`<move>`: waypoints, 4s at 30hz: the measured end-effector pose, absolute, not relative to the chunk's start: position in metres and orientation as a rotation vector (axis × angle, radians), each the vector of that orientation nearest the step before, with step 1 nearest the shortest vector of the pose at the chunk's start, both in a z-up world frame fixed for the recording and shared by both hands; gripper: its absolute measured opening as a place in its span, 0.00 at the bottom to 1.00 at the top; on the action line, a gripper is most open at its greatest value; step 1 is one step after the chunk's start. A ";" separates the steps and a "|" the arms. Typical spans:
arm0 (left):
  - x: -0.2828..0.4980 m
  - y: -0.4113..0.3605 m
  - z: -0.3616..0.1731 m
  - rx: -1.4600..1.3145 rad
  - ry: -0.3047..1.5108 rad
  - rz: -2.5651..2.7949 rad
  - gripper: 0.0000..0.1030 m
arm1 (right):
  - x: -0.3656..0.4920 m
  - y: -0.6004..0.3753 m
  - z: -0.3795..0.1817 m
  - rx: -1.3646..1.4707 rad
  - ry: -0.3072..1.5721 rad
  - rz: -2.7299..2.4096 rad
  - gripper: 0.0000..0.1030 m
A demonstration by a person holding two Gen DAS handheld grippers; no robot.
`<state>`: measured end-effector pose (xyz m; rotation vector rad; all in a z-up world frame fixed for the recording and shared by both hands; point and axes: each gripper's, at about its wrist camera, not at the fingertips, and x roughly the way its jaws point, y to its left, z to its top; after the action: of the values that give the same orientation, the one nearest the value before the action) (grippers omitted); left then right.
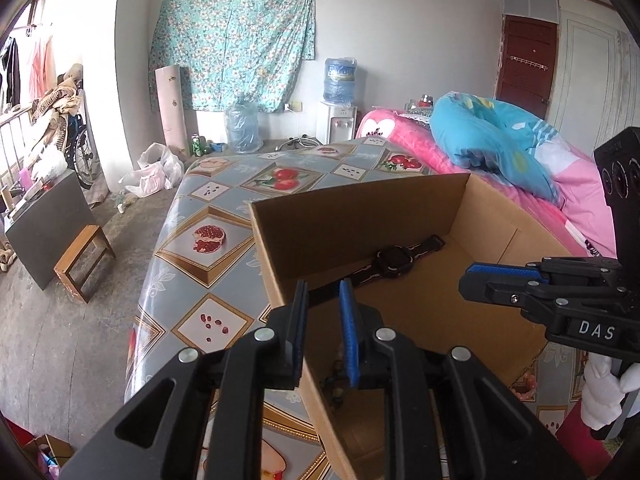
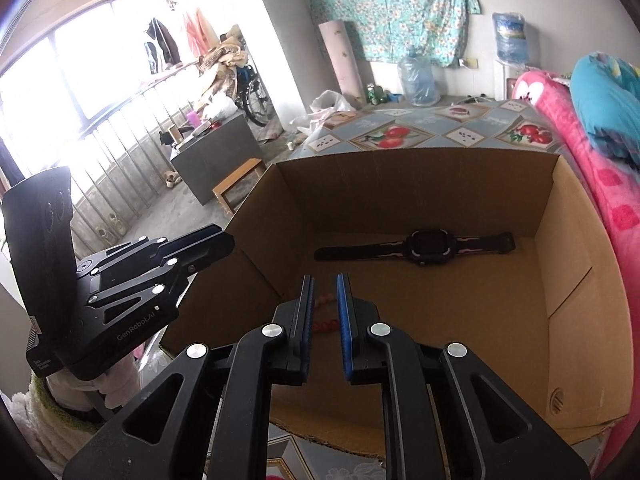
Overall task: Organize jewelry
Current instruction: 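Lift the bead bracelet with the right gripper and carry it into the box, then open the right gripper to drop the bracelet beside the watch, then withdraw the right gripper from the box toward the pink bracelet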
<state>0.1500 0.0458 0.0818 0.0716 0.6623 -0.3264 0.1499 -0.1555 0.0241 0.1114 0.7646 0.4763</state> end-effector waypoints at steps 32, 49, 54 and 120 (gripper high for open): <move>0.114 0.168 0.045 -0.094 0.615 -0.150 0.28 | 0.228 -0.050 -0.066 -0.925 1.078 1.029 0.27; 0.125 0.161 0.033 -0.117 0.643 -0.154 0.28 | 0.244 -0.066 -0.026 -0.642 1.140 1.193 0.07; 0.125 0.160 0.034 -0.120 0.642 -0.155 0.28 | 0.269 -0.070 -0.019 -0.584 1.098 1.105 0.08; 0.021 -0.015 0.051 0.109 0.658 -0.433 0.73 | -0.025 -0.242 -0.037 0.206 0.748 -0.036 0.92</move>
<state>0.0211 -0.0150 0.0506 0.1087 0.6577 -0.4331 -0.0251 -0.2419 -0.0372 0.2055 0.7479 -0.0363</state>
